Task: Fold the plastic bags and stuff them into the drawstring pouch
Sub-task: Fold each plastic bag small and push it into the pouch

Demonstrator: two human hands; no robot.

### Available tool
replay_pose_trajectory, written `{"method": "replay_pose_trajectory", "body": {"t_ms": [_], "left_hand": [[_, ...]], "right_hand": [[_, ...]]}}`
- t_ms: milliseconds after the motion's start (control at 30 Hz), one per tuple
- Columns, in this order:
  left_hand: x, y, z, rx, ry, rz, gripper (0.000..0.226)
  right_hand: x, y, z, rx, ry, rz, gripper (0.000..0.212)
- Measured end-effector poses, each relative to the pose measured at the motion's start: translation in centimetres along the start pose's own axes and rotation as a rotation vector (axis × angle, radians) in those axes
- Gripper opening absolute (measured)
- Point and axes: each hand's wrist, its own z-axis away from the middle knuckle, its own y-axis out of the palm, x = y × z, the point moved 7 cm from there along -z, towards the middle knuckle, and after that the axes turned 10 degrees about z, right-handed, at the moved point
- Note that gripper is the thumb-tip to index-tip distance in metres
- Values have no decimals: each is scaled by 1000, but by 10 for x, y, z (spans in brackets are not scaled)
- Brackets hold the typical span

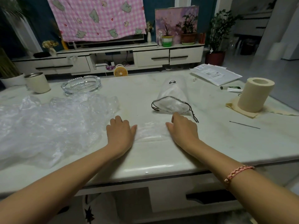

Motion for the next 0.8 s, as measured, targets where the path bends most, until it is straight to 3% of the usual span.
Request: {"method": "replay_pose_trajectory", "body": {"t_ms": [100, 200, 267, 333, 400, 467, 567, 700, 800], "left_hand": [[3, -1, 3, -28, 17, 149, 37], [3, -6, 2, -74, 6, 527, 27], [1, -10, -3, -28, -29, 801, 26], [-11, -18, -3, 78, 3, 1000, 25], [-31, -30, 3, 181, 112, 1061, 22], [-51, -43, 16, 255, 194, 1126, 19], [-72, -52, 31, 354, 269, 1210, 18], [-69, -57, 32, 333, 296, 1115, 17], [-44, -73, 23, 19, 195, 1055, 17]], "right_hand": [[-7, -5, 6, -60, 2, 61, 22], [-19, -7, 7, -32, -26, 55, 28], [-25, -13, 3, 48, -25, -156, 26], [-23, -27, 2, 155, -36, -530, 27], [-8, -44, 11, 309, -114, -853, 41], [12, -54, 25, 523, -239, -908, 55], [37, -55, 49, 824, -416, -919, 44], [35, -44, 52, 832, -360, -891, 31], [28, -46, 48, 770, -282, -903, 28]]}}
